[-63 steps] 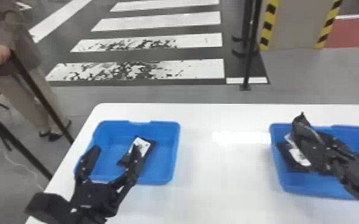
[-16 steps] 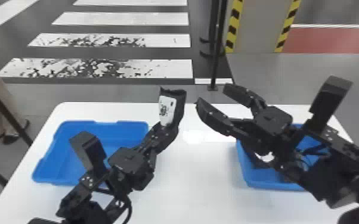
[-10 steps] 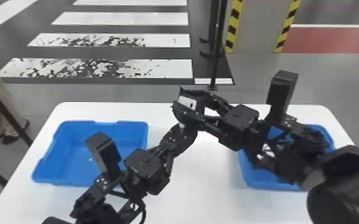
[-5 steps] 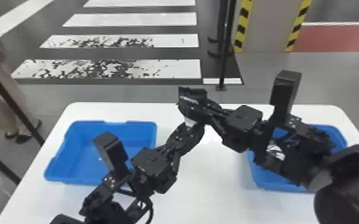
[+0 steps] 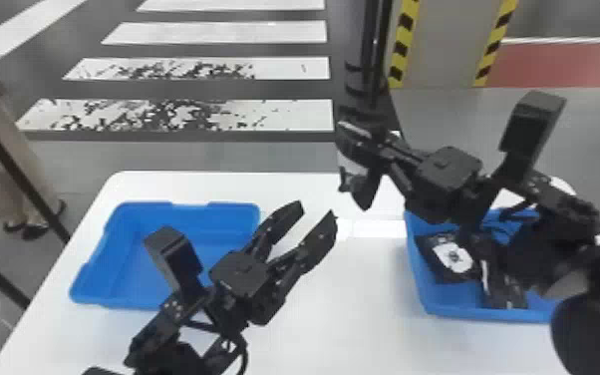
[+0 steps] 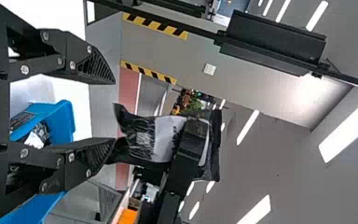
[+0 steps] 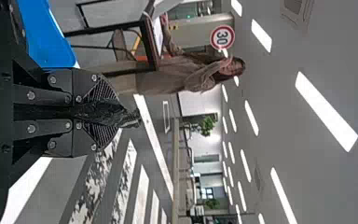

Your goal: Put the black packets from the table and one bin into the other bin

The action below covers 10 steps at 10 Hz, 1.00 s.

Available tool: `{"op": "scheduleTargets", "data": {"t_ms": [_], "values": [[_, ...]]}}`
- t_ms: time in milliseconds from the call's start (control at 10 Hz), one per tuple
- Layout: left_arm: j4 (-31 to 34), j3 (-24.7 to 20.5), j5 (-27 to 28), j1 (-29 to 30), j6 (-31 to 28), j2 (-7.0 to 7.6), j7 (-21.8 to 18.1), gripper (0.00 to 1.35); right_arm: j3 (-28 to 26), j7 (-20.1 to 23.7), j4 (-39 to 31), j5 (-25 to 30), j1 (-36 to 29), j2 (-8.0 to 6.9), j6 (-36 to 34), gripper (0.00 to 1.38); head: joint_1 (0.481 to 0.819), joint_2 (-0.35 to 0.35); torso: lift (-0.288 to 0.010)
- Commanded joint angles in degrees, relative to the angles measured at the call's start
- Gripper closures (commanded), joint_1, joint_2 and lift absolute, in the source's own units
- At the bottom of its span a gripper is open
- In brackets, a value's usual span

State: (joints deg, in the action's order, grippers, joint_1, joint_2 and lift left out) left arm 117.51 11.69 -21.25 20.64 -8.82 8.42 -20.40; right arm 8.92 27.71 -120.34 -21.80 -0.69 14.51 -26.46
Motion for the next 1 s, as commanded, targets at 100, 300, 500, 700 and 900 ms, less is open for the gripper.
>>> {"op": "scheduleTargets", "data": {"t_ms": [100,300,500,700,900], "values": [[-0.2,-1.3,0.1,0.9,1.1,-0.42,0.0,0.12,-11.6,-0.8,3.3,6.8,-2.0,-0.45,0.7,1.28,0.693,-0.024,-0.110],[-0.2,-1.6,0.0,1.3,1.4,-0.51,0.0,0.12,-20.3,-1.3,6.1,11.4,-5.9,-1.15,0.2,1.28,0.695,-0.135,-0.110],[-0.2,-2.0,0.0,1.6,1.4,-0.51,0.0,0.12,-23.3,-1.3,13.7,13.3,-6.5,-0.98,0.2,1.28,0.695,-0.228,-0.110],[-0.2,-2.1,0.1,1.6,1.4,-0.60,0.0,0.12,-23.3,-0.4,17.9,15.4,-5.2,-0.71,-1.5,0.95,0.695,-0.287,-0.110],[-0.2,-2.4,0.7,1.6,1.9,-0.77,0.1,0.12,-23.1,2.6,17.8,12.7,-6.5,-0.45,3.3,0.03,0.695,-0.295,-0.110]]}}
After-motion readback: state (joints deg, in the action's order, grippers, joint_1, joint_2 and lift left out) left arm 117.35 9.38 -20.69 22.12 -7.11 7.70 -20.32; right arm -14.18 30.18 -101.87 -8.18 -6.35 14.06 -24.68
